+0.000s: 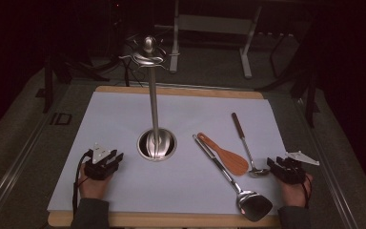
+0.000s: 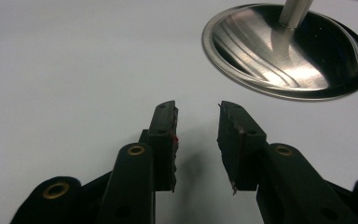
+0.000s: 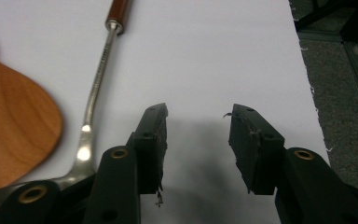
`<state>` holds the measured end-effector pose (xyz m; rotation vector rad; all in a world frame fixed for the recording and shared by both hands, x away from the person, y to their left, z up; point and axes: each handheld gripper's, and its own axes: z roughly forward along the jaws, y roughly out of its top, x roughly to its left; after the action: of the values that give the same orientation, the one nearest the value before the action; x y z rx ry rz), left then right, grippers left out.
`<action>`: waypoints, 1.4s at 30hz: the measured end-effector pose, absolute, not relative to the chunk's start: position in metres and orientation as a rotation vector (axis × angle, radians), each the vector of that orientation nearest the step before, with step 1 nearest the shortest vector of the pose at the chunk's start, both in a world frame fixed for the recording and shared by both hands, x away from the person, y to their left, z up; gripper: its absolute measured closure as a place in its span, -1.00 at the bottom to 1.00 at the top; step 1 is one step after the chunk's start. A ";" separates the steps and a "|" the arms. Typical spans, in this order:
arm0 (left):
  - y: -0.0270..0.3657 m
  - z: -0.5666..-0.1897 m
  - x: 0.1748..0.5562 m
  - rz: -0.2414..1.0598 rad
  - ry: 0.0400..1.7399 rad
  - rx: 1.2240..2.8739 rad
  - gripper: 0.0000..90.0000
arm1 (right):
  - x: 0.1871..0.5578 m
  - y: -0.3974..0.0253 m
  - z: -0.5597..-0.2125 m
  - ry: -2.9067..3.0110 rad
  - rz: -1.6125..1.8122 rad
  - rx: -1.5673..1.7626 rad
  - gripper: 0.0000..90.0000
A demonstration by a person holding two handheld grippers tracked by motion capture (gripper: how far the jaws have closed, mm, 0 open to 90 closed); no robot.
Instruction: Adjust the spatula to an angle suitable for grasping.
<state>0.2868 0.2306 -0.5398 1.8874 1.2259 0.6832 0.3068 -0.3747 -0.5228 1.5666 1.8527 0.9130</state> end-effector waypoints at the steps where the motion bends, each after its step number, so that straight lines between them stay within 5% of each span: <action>1: 0.230 -0.540 0.287 0.688 1.228 1.887 0.47 | 0.306 -0.373 -0.521 1.859 0.909 1.567 0.28; 42: 0.229 -0.540 0.285 0.711 1.227 1.886 0.40 | 0.322 -0.261 -0.443 2.212 0.893 1.263 0.49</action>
<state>0.2854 0.2293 -0.5397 1.8858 1.2274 0.7113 0.3218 -0.2608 -0.4433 1.2632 2.2123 0.8933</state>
